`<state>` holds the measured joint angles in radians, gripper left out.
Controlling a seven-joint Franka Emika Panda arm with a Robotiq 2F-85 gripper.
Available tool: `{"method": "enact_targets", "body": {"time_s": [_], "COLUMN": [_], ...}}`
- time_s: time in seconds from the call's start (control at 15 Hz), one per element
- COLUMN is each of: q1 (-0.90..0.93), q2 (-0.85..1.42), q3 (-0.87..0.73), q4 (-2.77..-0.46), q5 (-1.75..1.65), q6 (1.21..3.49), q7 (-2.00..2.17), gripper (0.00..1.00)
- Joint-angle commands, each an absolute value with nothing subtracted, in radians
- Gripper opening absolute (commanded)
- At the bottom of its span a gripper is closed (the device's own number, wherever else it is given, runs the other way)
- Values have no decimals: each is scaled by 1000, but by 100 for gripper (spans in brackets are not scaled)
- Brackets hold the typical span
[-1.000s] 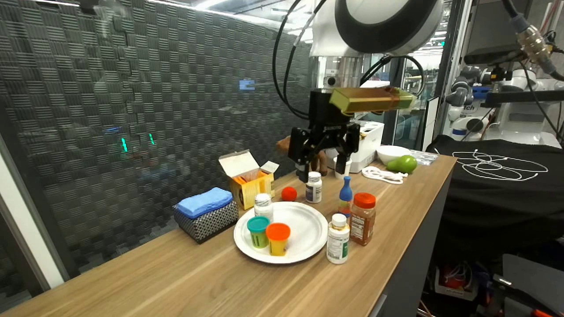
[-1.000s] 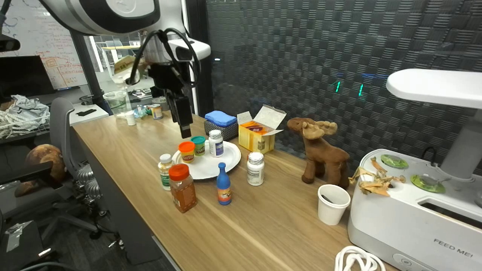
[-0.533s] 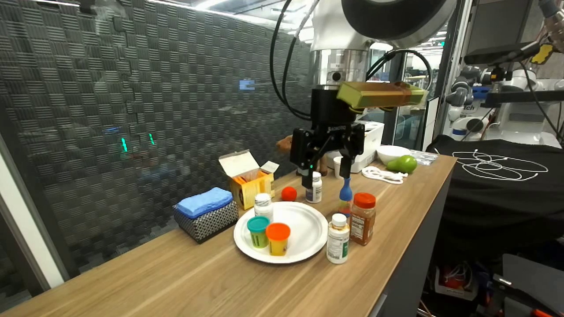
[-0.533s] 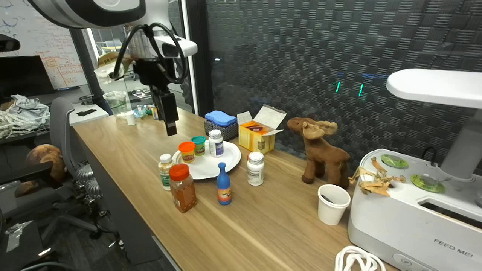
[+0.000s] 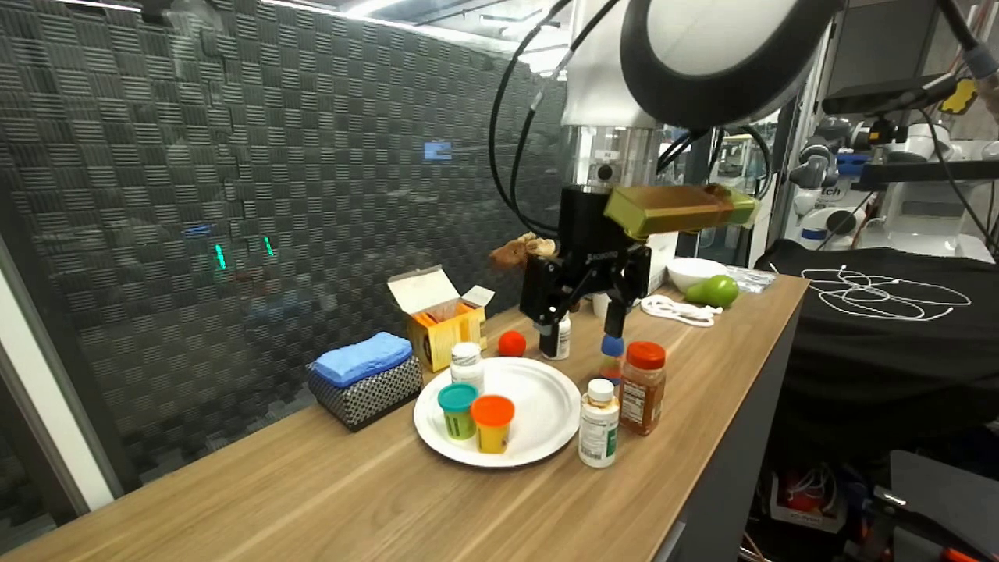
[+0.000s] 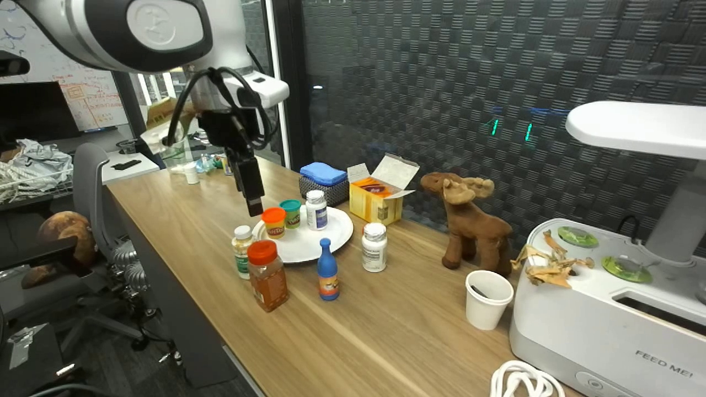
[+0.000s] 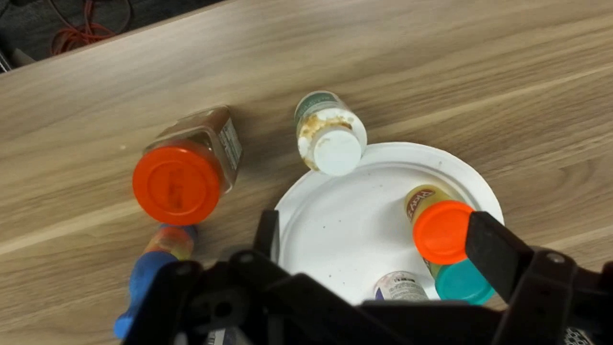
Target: Put all the containers and the orange plushie that are around the white plate on the white plate
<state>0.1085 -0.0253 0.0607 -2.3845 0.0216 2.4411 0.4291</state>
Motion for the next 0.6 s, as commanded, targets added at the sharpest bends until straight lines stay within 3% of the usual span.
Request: {"method": "enact_targets", "body": {"time_s": [0.0,0.53], "q1": [97,109], "q2": [-22,31], "q3": [74,69], "q4": [-2470,-2478], "q5": [-32,-165], "q6": [2575,2632], "q7": [506,613], "gripper": [100,100]}}
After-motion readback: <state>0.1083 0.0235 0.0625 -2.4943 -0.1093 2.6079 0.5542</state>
